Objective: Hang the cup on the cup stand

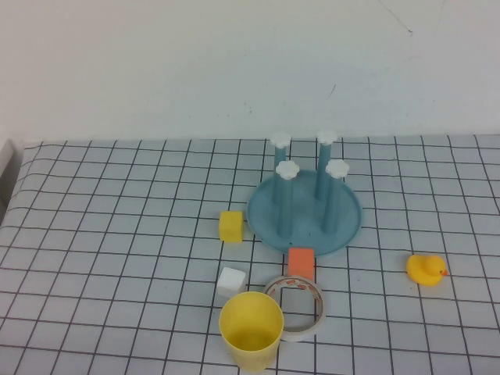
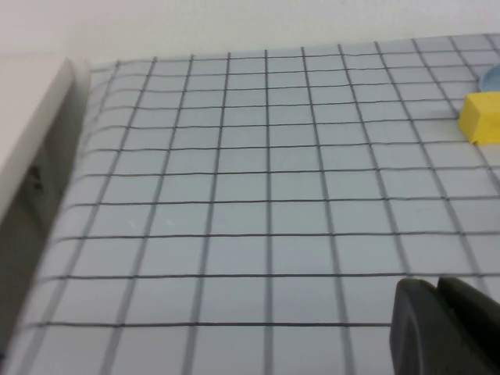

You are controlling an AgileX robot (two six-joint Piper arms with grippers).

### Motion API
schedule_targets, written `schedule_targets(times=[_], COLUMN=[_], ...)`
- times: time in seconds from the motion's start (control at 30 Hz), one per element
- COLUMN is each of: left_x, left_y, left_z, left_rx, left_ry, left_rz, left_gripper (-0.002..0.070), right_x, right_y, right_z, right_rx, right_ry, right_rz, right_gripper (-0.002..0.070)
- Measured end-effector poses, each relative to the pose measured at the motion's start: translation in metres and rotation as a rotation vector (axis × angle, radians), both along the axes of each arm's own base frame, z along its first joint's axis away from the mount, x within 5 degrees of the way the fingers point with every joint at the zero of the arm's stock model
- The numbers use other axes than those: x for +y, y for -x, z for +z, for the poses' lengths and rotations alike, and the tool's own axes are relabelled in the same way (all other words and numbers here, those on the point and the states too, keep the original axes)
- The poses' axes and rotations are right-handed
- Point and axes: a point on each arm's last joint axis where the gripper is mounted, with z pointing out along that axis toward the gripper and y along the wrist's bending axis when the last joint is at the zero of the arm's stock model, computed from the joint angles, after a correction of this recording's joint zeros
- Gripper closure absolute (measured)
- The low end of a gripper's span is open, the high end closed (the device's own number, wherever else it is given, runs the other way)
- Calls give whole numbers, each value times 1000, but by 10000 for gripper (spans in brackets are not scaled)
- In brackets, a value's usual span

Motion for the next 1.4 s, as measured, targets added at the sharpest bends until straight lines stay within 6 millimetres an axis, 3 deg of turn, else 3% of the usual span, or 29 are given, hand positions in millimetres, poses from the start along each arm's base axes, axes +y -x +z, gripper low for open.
schedule_targets(times=[0.17, 0.33, 0.43, 0.87, 1.0, 1.17, 1.4], left_x=[-7, -16, -18, -9, -6, -12, -29], left_y=[0, 1, 1, -2, -2, 0, -5], left_z=[3, 13, 17, 24, 27, 30, 67], left_rx=[13, 46, 51, -69, -113, -96, 114], left_ry=[312, 863, 1025, 1062, 1066, 855, 543], left_rz=[2, 0, -4, 51, 74, -6, -188], left_gripper=[678, 678, 678, 678, 678, 678, 678], right_x=[6, 18, 22, 22, 26, 30, 30], right_y=[0, 0, 0, -1, 1, 3, 3], right_z=[1, 4, 8, 13, 10, 6, 6], right_rx=[-6, 3, 3, -34, 9, 58, 54], right_ry=[-167, -604, -782, -888, -848, -796, -747], right_rz=[11, 20, 30, 20, 58, 104, 123], right_gripper=[678, 678, 678, 678, 678, 678, 678])
